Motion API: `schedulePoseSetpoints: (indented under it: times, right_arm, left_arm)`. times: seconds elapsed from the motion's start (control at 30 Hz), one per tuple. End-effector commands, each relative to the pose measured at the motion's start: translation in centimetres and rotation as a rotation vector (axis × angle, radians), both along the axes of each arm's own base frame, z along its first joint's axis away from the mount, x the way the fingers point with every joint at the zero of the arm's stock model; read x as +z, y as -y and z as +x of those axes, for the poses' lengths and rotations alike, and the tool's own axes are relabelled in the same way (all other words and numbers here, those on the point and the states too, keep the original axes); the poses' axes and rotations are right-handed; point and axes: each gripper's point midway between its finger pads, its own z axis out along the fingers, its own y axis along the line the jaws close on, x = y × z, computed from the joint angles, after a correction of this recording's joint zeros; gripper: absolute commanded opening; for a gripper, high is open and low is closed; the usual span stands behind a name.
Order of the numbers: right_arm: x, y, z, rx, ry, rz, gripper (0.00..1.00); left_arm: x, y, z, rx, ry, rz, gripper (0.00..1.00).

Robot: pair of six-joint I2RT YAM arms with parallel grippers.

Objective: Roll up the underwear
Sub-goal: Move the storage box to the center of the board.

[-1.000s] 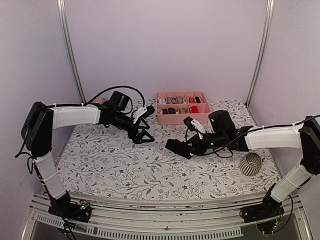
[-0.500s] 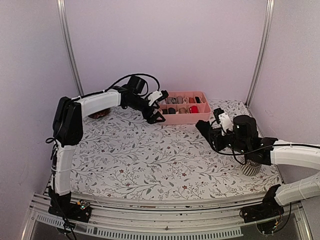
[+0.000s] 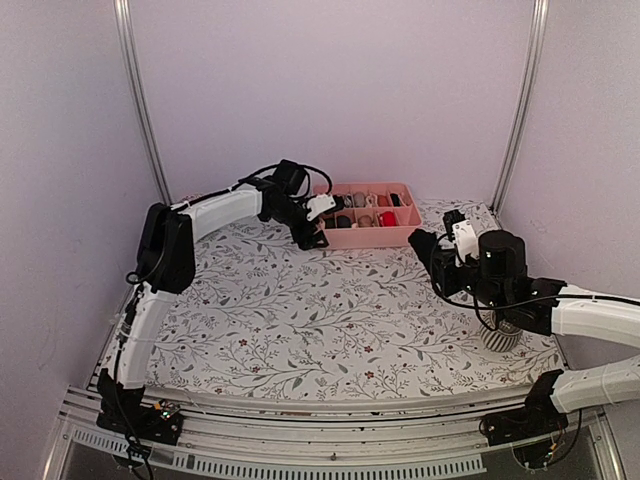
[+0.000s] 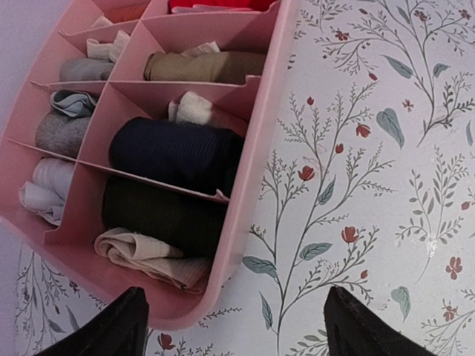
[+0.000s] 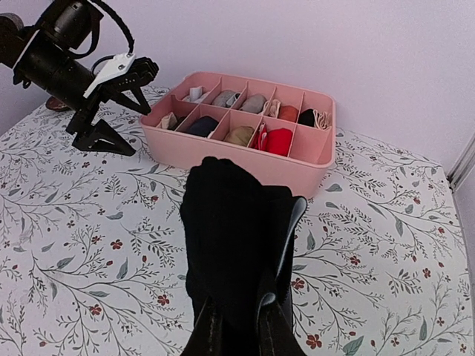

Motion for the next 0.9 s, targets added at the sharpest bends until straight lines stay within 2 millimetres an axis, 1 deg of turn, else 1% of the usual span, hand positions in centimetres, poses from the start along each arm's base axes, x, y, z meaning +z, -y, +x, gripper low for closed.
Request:
schedulePoseSetpoints:
  times: [0.0,0.07,0.13,0.17,0.33,0.47,0.5,0.6,0.67,0.87]
  right_arm:
    - [-0.2,0.4,0.3,-0.022,-0.004,-0.012,0.02]
    - [-0.5,0.2,0.4,-0.02,-0.013,-0.019,0.02]
    - [-0.7,0.1,0.4,-0.019,-0.021,-0.021,0.02]
    - [-0.7,0.1,0.5,-0.018,-0.021,-0.02,0.02]
    - [-0.7,0.4,0.5,-0.032,-0.019,-0.025,0.02]
    - [-0.5,1.0,0.6,-0.066,-0.013,-0.033,0.02]
    - [-0.6,1.1,0.7,-0.072,-0.012,-0.038,0.02]
    - [-0.8,1.4,0.9,-0.092,-0.019,-0.049,0.02]
    - [-1.1,1.4,1.0,-0.098,-0.027,-0.056,0.02]
    - [-2.1,1.5,1.7,-0.136,-0.05,-0.091,0.02]
  left_arm:
    - [-1.9,1.3,-0.9,-0.049,0.024,0.081,0.76]
    - [-2.8,1.7,-1.1,-0.057,0.032,0.105,0.72]
    - [-3.2,2.1,-1.4,-0.067,0.031,0.111,0.69]
    - [-3.5,2.3,-1.6,-0.073,0.026,0.114,0.65]
    - [-4.3,2.7,-3.0,-0.105,-0.01,0.132,0.34]
    - [-4.3,2.6,-4.3,-0.126,-0.043,0.134,0.16]
    - [-4.2,2.6,-4.7,-0.133,-0.05,0.134,0.13]
    - [-4.1,2.4,-6.4,-0.162,-0.083,0.136,0.1]
    - [-3.7,2.2,-7.6,-0.186,-0.105,0.135,0.1]
    - [-3.9,1.0,-11.3,-0.23,-0.194,0.137,0.05]
